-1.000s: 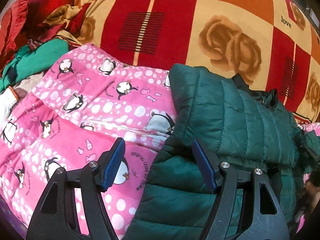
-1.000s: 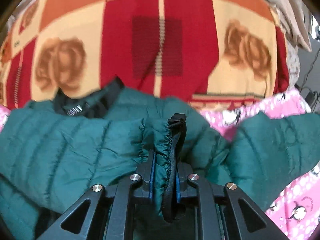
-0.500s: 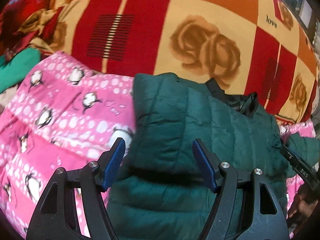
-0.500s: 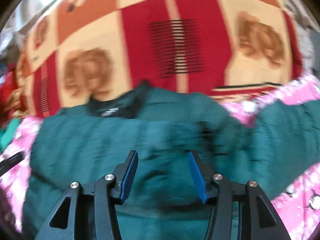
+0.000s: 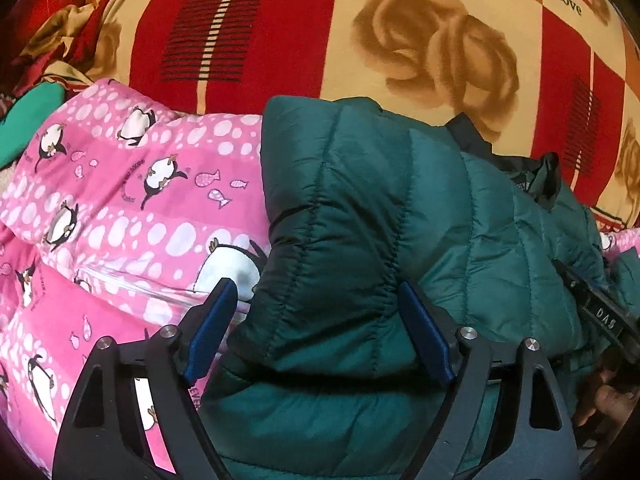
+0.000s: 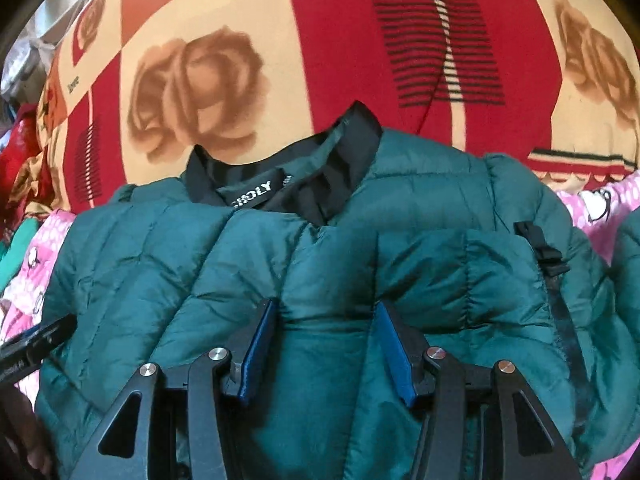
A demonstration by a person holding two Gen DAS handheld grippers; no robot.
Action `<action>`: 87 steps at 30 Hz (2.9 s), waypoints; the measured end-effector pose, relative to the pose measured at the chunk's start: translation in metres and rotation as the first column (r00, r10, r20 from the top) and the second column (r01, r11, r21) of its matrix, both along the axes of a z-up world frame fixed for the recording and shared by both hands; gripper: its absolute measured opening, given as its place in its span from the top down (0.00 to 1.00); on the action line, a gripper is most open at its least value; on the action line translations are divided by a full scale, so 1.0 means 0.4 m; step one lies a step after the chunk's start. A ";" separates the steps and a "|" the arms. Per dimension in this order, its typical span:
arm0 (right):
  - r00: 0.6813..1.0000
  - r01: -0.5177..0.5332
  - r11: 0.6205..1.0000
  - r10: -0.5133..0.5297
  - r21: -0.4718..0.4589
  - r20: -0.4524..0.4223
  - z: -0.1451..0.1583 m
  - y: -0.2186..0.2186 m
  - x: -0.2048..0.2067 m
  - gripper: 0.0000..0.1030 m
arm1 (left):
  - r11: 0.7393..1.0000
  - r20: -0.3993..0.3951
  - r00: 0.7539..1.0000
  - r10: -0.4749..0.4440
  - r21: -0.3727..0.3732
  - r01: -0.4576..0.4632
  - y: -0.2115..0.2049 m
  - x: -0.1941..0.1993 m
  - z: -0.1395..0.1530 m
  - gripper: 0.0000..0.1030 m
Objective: Fold large clothes
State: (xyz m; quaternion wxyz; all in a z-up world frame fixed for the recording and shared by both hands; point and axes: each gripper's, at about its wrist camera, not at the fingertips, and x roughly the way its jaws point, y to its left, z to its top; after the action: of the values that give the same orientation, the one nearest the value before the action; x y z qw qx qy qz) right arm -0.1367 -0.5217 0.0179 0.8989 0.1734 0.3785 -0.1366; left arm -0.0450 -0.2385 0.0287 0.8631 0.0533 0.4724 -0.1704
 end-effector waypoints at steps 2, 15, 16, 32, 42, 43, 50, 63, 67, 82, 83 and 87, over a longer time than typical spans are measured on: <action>1.000 0.000 1.000 0.000 -0.004 -0.006 0.005 -0.001 0.002 0.51 | 1.000 0.011 1.000 -0.002 0.012 0.002 -0.004 -0.007 0.001 0.19; 1.000 -0.010 0.998 0.010 -0.057 -0.010 0.051 0.004 -0.144 0.51 | 0.999 0.045 0.999 0.004 0.037 -0.006 -0.012 -0.019 -0.003 0.19; 1.000 -0.008 0.999 0.007 -0.052 -0.029 0.033 -0.002 -0.145 0.51 | 0.999 0.050 0.999 0.002 0.043 -0.004 -0.014 -0.021 -0.003 0.19; 0.999 0.052 0.998 -0.052 -0.027 0.014 0.033 -0.009 -0.189 0.51 | 0.998 0.076 0.997 -0.002 0.065 -0.003 -0.020 -0.030 -0.005 0.19; 0.998 0.053 0.998 -0.055 -0.038 -0.038 -0.013 -0.015 -0.174 0.49 | 0.997 0.100 0.995 -0.005 0.083 -0.003 -0.026 -0.040 0.000 0.19; 0.998 0.053 0.998 -0.055 -0.041 -0.040 -0.011 -0.013 -0.175 0.49 | 0.997 0.102 0.995 -0.005 0.082 -0.003 -0.025 -0.042 0.003 0.19; 0.997 0.076 0.996 -0.077 -0.054 -0.015 0.031 -0.003 -0.209 0.50 | 0.998 0.168 0.986 -0.016 0.064 0.005 -0.023 -0.082 0.053 0.19; 0.991 0.107 0.991 -0.113 -0.078 -0.075 0.010 -0.032 -0.203 0.49 | 0.991 0.118 0.986 -0.118 0.080 0.109 -0.083 -0.111 0.027 0.19; 0.992 0.108 0.991 -0.112 -0.077 -0.049 0.039 -0.018 -0.235 0.49 | 0.990 0.127 0.984 -0.122 0.087 0.111 -0.084 -0.120 0.028 0.19; 0.993 0.116 0.987 -0.116 -0.107 0.011 0.119 0.016 -0.407 0.32 | 0.992 0.110 0.986 -0.124 -0.007 0.126 -0.021 -0.300 0.139 0.19; 0.993 0.120 0.987 -0.119 -0.110 0.012 0.124 0.016 -0.418 0.32 | 0.992 0.107 0.986 -0.128 -0.008 0.130 -0.018 -0.314 0.140 0.19; 0.989 0.144 0.985 -0.143 -0.090 0.023 0.142 0.015 -0.464 0.32 | 0.991 0.106 0.986 -0.132 -0.017 0.134 -0.008 -0.353 0.144 0.19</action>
State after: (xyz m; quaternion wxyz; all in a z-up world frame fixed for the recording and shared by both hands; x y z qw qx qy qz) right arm -0.3222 -0.5157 0.0746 0.8969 0.1599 0.3507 -0.2169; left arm -0.1861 -0.2417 0.0861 0.8740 0.0833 0.4198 -0.2303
